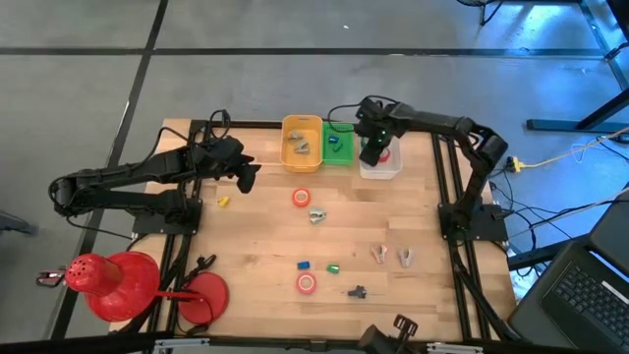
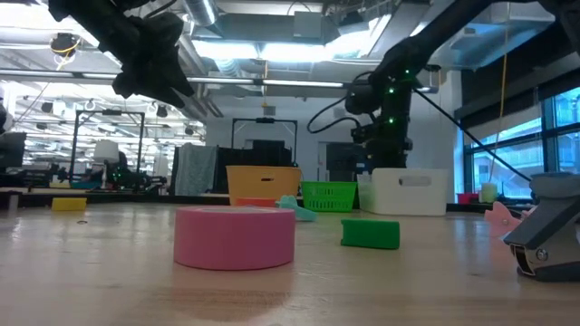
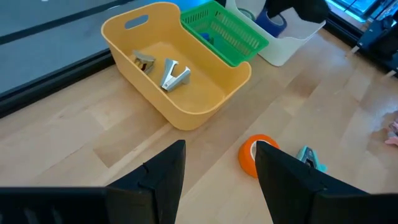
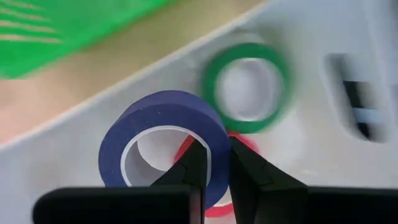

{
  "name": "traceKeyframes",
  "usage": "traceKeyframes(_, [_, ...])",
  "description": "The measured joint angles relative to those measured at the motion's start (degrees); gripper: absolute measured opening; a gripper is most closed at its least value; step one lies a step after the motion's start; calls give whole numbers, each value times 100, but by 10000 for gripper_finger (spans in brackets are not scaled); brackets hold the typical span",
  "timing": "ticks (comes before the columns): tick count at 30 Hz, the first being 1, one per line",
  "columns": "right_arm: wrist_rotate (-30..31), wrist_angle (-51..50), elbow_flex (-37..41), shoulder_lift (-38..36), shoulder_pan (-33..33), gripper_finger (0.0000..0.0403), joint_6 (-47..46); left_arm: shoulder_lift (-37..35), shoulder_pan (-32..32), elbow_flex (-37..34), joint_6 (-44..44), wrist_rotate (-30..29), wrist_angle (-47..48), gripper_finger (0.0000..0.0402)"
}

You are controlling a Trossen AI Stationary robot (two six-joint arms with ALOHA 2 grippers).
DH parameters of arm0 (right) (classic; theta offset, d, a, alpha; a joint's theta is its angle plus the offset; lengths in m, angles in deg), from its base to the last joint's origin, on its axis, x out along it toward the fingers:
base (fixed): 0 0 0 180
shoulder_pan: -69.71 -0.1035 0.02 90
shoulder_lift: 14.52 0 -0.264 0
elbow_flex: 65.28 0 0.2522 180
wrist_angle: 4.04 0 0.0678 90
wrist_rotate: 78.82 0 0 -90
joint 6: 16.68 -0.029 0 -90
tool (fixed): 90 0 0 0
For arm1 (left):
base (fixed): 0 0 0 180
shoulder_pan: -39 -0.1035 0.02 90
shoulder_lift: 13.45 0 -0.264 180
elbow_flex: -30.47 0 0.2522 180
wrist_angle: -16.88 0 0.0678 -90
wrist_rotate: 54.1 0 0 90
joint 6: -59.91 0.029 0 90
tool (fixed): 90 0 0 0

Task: Pick and place Stapler, Stapler remover, tape
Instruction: Put the blue tape into the white bin

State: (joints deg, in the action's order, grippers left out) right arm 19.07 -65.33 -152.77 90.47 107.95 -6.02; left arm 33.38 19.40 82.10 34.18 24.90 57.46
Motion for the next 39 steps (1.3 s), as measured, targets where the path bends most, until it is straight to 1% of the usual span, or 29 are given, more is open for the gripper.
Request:
traceKeyframes(1, [258, 41, 0, 0, -48, 37, 5, 0, 0, 0, 0, 0, 1, 184])
traceKeyframes(2, [274, 81, 0, -2, -72, 37, 43, 0, 1, 0, 0, 0, 0, 184])
traceKeyframes(6, [-815, 264, 2, -2, -81, 37, -82, 0, -1, 0, 17, 0, 2, 184])
traceKeyframes(8, [-994, 339, 0, -3, -84, 37, -224, 0, 1, 0, 15, 0, 2, 184])
traceKeyframes(13, [-941, -44, 0, -4, -79, 37, -132, 0, -1, 0, 46, 0, 2, 184])
traceKeyframes(16, [-943, -94, 0, -4, -81, 37, -124, -2, 1, 0, 50, 0, 4, 184])
traceKeyframes(25, [-1113, -70, 0, 18, -118, 37, -167, -2, 0, 0, 51, -5, 4, 184])
traceKeyframes(31, [-1153, 121, 1, 285, -129, 37, -138, -2, -1, 0, 48, -138, 2, 184])
traceKeyframes(34, [-943, 215, 2, 380, -134, 37, -143, -2, -1, 0, 44, -138, 2, 184])
traceKeyframes(36, [-922, 279, 2, 398, -131, 39, -143, -2, 1, 0, 15, -138, 2, 184])
traceKeyframes(37, [-921, 291, 2, 398, -131, 48, -145, -1, -1, 0, 8, -136, 2, 184])
traceKeyframes(39, [-918, 351, 2, 398, -131, 86, -147, -2, 1, 0, 0, -117, 2, 184])
